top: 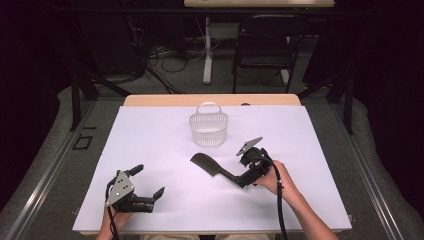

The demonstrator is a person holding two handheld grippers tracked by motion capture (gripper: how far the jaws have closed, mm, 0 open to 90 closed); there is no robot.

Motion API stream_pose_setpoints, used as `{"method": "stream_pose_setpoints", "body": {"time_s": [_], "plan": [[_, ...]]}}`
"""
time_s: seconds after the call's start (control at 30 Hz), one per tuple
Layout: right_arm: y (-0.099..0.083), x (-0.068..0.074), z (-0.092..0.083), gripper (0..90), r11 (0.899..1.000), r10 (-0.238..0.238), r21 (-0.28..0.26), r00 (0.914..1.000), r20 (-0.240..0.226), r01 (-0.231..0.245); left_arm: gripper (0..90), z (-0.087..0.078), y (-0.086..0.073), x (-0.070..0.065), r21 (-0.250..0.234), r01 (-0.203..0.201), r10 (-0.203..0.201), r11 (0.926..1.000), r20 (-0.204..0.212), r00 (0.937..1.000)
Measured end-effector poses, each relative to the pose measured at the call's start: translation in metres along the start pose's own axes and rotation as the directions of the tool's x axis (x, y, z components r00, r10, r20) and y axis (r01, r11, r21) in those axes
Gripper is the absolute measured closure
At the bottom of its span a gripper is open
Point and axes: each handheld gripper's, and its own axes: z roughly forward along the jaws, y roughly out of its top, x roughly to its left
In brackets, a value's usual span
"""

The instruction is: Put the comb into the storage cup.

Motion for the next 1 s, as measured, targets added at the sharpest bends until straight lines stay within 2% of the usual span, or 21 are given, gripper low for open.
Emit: {"method": "stream_pose_setpoints", "body": {"time_s": [0.2,0.23,0.27,0.57,0.6,0.8,0.83,0.9,1.0], "plan": [[0.006,0.002,0.003,2.5,1.0,0.003,0.016,1.0,-0.008,-0.003,0.1,0.0,0.0,0.0,0.0,-0.003,0.003,1.0,0.002,1.0],[0.009,0.002,0.005,0.1,0.999,0.001,0.04,0.9998,-0.019,-0.001,0.0,0.0,0.0,0.0,-0.001,-0.001,0.001,1.0,0.002,1.0],[0.01,0.003,0.006,0.1,0.999,0.013,0.046,0.9996,-0.025,-0.012,0.0,0.0,0.0,0.0,-0.001,-0.001,0.001,1.0,0.002,1.0],[0.02,0.005,0.014,0.0,0.997,0.014,0.079,0.9995,-0.027,-0.012,0.0,0.0,0.0,0.0,0.001,-0.002,0.002,1.0,0.003,1.0],[0.022,0.006,0.017,0.7,0.997,0.003,0.083,0.9997,-0.026,-0.001,0.0,0.0,0.0,0.0,0.0,0.0,0.0,1.0,0.003,1.0],[0.027,0.01,0.02,9.2,0.996,0.002,0.093,0.9993,-0.036,0.001,0.0,0.0,0.0,0.0,0.0,-0.002,0.002,1.0,0.003,1.0],[0.029,0.012,0.021,15.3,0.995,-0.002,0.104,0.9993,-0.037,0.006,0.0,0.0,0.0,0.0,0.0,-0.002,0.002,1.0,0.002,1.0],[0.03,0.013,0.022,15.5,0.994,-0.003,0.108,0.9995,-0.032,0.006,0.0,0.0,0.0,0.0,0.001,-0.003,0.003,1.0,0.002,1.0],[0.034,0.015,0.025,24.5,0.993,-0.009,0.121,0.9994,-0.033,0.013,0.0,0.0,0.0,0.0,0.0,0.0,0.0,1.0,0.001,1.0]]}}
